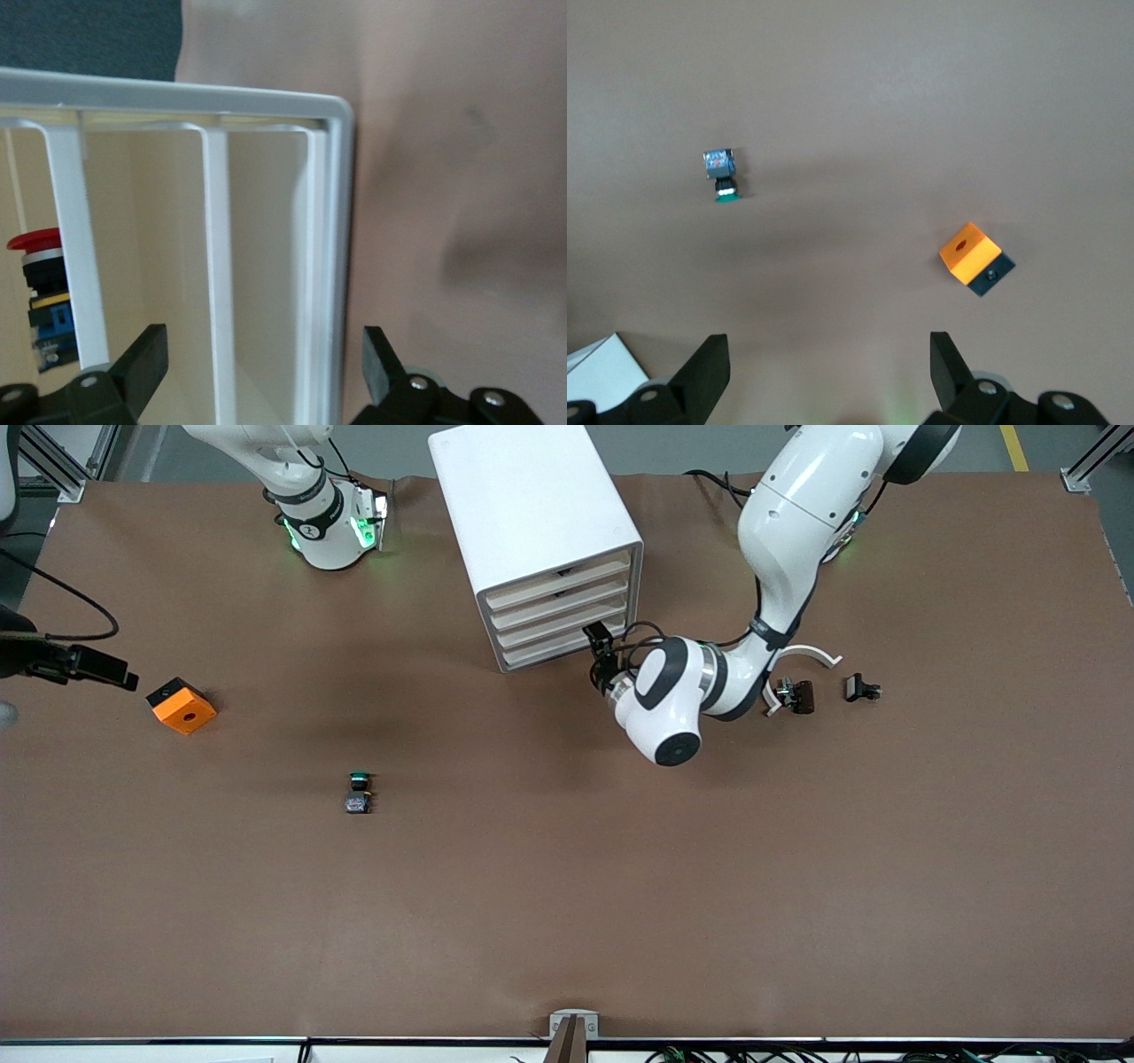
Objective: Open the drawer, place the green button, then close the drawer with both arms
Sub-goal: 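Pull the drawer open with the left gripper while the right gripper reaches the button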
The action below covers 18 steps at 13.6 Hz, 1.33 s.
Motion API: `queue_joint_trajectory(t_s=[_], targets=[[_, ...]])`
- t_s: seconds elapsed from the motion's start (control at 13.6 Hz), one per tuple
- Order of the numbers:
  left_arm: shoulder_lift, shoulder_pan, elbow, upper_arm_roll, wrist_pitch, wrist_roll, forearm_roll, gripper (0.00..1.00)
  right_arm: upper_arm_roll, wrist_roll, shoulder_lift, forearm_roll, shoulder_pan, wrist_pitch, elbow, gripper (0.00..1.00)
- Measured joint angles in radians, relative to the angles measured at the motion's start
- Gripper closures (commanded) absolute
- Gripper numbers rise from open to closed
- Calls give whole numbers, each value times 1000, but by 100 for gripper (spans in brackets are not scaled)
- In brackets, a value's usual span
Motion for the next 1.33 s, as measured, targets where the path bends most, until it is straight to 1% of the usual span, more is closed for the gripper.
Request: queue_joint_trajectory(t_s=[0.07,0.15,0.22,0.29,0.59,0.74,0.88,0.96,1.03,1.11,1.18,1.33], targets=[[3,-9,-1,0,-9,-5,-13,35,2,0,10,12,1,44,-16,0],[8,-12,-2,0,-15,-6,-29,35,4,0,19,47,3,111,-53,0],[15,-12,-2,0,-19,-6,-40,39,8,0,26,81,7,184,-102,0],[24,-13,-2,0,-22,-5,-44,42,11,0,33,95,19,257,-151,0],[60,-57,1,-1,-25,1,-70,42,17,34,60,105,117,522,-340,0],[65,-65,4,-1,-25,1,-86,43,18,90,101,102,181,607,-389,0],[66,-65,6,-1,-25,1,-88,43,19,149,162,81,237,679,-398,0],[67,-65,7,-1,-25,1,-93,48,19,173,192,68,256,713,-399,0],[69,-65,7,-1,-25,1,-107,58,19,189,220,59,271,745,-399,0],[73,-65,7,-1,-25,2,-123,72,19,203,246,46,283,779,-399,0],[76,-65,7,-1,-25,2,-134,83,19,214,269,32,290,810,-399,0],[79,-66,7,-2,-26,2,-151,98,18,235,313,12,293,863,-399,0]])
